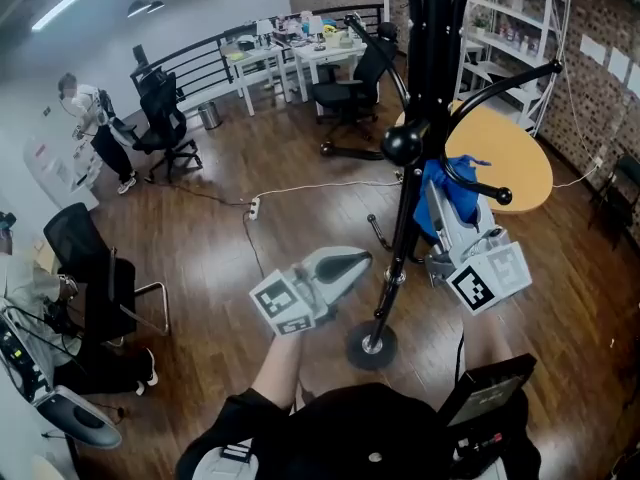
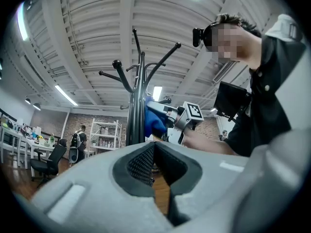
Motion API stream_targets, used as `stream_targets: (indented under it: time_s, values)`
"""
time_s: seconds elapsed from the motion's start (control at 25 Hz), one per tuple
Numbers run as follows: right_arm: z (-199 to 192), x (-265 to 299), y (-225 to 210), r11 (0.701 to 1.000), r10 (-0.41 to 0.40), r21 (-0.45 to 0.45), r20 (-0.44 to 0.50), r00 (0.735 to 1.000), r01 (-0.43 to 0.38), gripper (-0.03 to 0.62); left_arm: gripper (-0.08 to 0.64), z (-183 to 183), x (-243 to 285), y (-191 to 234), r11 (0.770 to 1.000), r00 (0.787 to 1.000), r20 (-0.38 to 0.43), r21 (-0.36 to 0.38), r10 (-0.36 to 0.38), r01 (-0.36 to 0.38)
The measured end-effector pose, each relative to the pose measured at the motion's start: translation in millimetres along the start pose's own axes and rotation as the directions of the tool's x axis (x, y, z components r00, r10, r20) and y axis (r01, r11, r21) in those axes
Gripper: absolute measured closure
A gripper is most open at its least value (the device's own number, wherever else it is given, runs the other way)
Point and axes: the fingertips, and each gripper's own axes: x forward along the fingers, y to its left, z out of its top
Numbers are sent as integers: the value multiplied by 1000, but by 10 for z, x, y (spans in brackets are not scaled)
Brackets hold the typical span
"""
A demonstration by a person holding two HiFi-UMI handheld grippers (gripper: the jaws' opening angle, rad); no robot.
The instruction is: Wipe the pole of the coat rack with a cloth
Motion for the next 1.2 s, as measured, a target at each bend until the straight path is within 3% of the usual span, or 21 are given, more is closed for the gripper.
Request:
stream_targets:
  time_s: [0.12, 0.36, 0.48, 0.64, 0.72, 0.76, 0.84, 0.96, 1.04, 1.2]
  values:
    - [-325, -142, -25, 1000, -18, 24, -29, 999, 19, 552, 563, -4, -17, 18, 1000, 1000, -2, -1, 5, -5]
    - [-1607, -690, -73, 986, -54, 140, -243, 969, 91, 552, 563, -8, -36, 58, 1000, 1000, -7, -3, 10, -10]
    - [-2297, -983, -77, 971, -32, 209, -372, 928, 117, 552, 563, -33, 19, 76, 1000, 1000, -10, -6, 7, -7]
    - [-3096, -1326, -52, 963, -28, 206, -564, 825, 174, 552, 563, -36, 26, 77, 1000, 1000, -10, -7, 5, -6]
    - [-3200, -1377, -37, 957, -29, 217, -584, 811, 190, 552, 563, -32, 12, 70, 1000, 1000, -10, -7, 6, -6]
    - [-3151, -1361, -33, 955, -27, 226, -573, 819, 189, 552, 563, -30, 8, 69, 1000, 1000, -10, -8, 7, -7]
    - [-2867, -1250, -37, 955, -27, 244, -503, 864, 172, 552, 563, -25, 2, 73, 1000, 1000, -11, -7, 9, -9]
    - [-2144, -936, -77, 962, -47, 236, -343, 938, 134, 552, 563, -43, -11, 84, 1000, 1000, -13, -8, 13, -13]
    - [-1552, -684, -84, 976, -58, 194, -222, 973, 102, 552, 563, -52, -27, 83, 1000, 1000, -13, -7, 15, -15]
    - [-513, -206, -46, 994, -32, 99, -57, 998, 37, 552, 563, -47, -14, 76, 1000, 1000, -8, -3, 9, -9]
